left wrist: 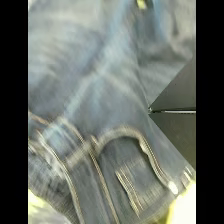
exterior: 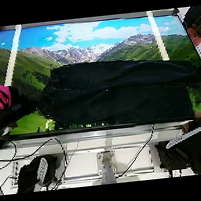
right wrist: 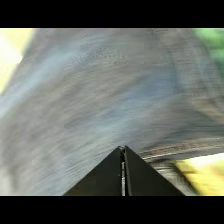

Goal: Fold the clothes and pants, and hang the long-sleeved shirts on hangers.

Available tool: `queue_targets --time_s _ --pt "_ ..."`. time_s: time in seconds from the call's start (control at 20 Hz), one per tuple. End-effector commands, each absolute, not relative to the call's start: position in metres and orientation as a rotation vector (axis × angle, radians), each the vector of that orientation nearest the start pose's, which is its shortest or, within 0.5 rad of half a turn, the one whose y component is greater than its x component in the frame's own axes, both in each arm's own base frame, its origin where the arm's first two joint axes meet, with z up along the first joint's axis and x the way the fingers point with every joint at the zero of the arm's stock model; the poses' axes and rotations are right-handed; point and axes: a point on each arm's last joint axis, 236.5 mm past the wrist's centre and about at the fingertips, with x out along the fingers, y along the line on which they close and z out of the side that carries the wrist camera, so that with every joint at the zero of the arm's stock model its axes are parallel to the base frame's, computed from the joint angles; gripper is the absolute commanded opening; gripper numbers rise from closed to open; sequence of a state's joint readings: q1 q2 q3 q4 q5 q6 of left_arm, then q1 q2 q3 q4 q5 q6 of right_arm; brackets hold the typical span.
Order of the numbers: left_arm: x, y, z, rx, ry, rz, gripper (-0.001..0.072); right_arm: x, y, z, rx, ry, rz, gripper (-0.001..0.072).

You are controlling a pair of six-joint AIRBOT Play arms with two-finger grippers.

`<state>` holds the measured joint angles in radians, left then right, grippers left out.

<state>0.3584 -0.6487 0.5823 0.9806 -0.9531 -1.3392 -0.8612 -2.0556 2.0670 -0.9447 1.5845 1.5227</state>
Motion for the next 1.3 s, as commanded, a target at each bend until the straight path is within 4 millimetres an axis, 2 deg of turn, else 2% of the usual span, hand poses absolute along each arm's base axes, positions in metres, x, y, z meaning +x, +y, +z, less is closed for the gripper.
queue_targets --time_s 0.0,0.2,0.25,0.3,0.35,0.4,0.45,0.55,0.7,0.9,1.1,1.2,1.25 --pt "0.276 0.037 -0.004 -0.492 1.015 0.150 0.0020 0.464 -0.241 0.047 1.072 0.983 0.156 0.0011" --pt "0.251 0.053 -0.044 -0.614 1.094 0.257 0.0029 0.495 -0.196 0.114 1.115 0.798 0.401 0.0014" --pt "0.249 0.052 -0.049 -0.619 1.108 0.259 0.0166 0.500 -0.185 0.127 1.126 0.772 0.445 0.0026" --pt "0.250 0.053 -0.052 -0.628 1.115 0.261 0.0477 0.504 -0.177 0.137 1.134 0.750 0.480 0.0117" --pt "0.254 0.051 -0.056 -0.650 1.118 0.259 0.0574 0.509 -0.168 0.147 1.138 0.729 0.508 0.0342" --pt "0.257 0.048 -0.062 -0.684 1.127 0.257 0.0574 0.511 -0.160 0.154 1.139 0.719 0.534 0.0472" --pt "0.262 0.043 -0.068 -0.717 1.138 0.234 0.0574 0.513 -0.151 0.161 1.139 0.711 0.564 0.0481" --pt "0.273 0.030 -0.082 -0.769 1.156 0.166 0.0575 0.516 -0.133 0.173 1.139 0.704 0.617 0.0480" --pt "0.289 0.032 -0.097 -0.803 1.129 0.156 0.0574 0.518 -0.116 0.178 1.123 0.718 0.649 0.0480" --pt "0.320 0.023 -0.087 -0.838 1.007 0.059 0.0574 0.519 -0.104 0.178 1.114 0.735 0.671 0.0480" --pt "0.323 0.027 -0.105 -0.896 1.022 0.104 0.0566 0.519 -0.099 0.178 1.111 0.743 0.681 0.0479" --pt "0.327 0.028 -0.109 -0.942 1.010 0.124 0.0475 0.519 -0.097 0.178 1.109 0.748 0.687 0.0479" --pt "0.332 0.028 -0.106 -0.949 0.989 0.114 0.0471 0.519 -0.096 0.178 1.108 0.750 0.688 0.0479"
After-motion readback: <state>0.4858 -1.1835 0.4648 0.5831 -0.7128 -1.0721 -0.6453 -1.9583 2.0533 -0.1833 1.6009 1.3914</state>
